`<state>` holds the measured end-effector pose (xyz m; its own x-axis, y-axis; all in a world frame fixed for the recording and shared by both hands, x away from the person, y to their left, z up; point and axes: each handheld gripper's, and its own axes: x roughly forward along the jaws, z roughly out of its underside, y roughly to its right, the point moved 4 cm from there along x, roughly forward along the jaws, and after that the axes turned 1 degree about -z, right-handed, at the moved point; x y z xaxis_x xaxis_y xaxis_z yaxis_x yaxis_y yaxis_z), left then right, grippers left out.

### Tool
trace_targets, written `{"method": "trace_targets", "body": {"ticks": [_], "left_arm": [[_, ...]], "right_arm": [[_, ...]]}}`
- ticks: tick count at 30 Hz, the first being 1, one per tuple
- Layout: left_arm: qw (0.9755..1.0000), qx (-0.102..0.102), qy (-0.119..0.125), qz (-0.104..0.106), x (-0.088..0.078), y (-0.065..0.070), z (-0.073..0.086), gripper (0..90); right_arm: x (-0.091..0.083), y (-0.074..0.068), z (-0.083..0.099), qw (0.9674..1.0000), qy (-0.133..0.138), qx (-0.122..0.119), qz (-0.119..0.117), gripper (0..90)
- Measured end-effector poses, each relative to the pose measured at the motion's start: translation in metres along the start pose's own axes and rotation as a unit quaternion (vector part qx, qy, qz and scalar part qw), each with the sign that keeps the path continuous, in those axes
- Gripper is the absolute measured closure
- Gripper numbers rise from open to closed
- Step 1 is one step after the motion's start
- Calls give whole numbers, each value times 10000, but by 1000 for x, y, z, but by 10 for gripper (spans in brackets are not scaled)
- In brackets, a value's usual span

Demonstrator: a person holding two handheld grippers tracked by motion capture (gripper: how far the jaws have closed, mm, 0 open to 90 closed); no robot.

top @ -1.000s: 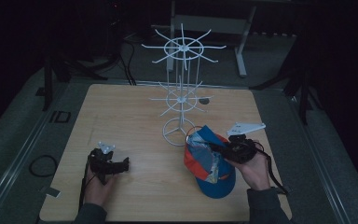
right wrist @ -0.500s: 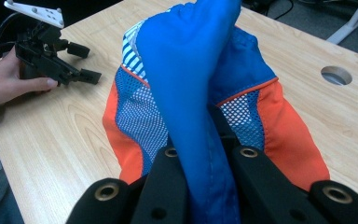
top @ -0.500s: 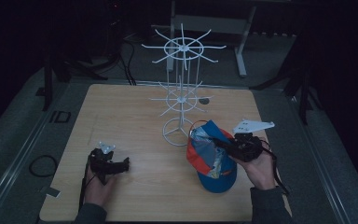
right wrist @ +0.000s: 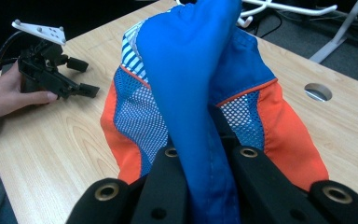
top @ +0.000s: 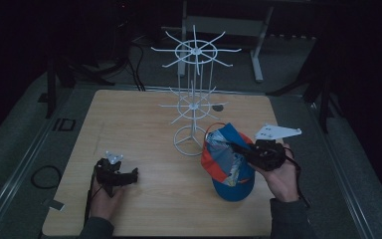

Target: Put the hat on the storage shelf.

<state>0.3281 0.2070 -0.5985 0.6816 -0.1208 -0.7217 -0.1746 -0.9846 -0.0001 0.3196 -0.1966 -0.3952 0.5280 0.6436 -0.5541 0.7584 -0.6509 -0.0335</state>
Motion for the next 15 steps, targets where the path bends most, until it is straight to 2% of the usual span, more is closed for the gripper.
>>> {"method": "trace_targets", "body": {"ticks": [15], "left_arm": [[10000,1,-5,1,0,0,0,35]], "right_arm": [[-14,2,-11,9997,213,-52,137,884]]}}
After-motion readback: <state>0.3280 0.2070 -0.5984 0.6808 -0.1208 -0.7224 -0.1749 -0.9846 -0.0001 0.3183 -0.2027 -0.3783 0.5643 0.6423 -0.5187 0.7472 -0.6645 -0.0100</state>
